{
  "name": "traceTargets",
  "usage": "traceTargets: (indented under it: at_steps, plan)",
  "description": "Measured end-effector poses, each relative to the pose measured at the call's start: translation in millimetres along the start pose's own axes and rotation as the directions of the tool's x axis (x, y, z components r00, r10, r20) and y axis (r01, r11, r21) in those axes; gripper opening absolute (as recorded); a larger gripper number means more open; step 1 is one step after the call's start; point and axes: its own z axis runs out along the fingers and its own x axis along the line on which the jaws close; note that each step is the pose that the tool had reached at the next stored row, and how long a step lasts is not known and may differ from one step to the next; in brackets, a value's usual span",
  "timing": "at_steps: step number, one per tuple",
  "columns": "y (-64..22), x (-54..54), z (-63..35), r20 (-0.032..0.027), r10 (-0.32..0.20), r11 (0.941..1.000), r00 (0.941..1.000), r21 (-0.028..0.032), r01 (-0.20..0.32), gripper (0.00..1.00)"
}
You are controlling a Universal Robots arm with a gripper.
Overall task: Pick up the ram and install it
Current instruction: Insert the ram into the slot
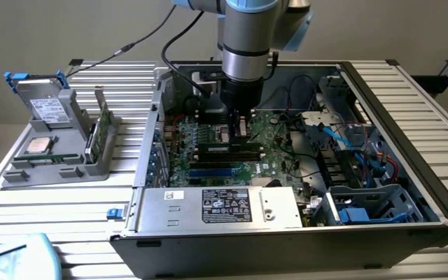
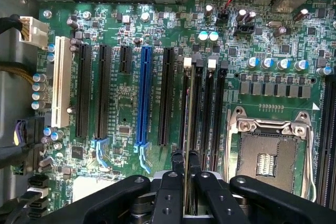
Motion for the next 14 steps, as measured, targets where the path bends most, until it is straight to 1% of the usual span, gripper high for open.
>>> traceTargets:
  at_steps: [8, 14]
  plan:
    - [-0.3, 0.6, 1.4, -0.0001, 0.000, 1.0000, 1.0000, -0.0004, 0.000, 0.14]
    - [-2.1, 1.0, 2.9, 0.0002, 0.000, 1.0000, 1.0000, -0.0009, 0.000, 0.14]
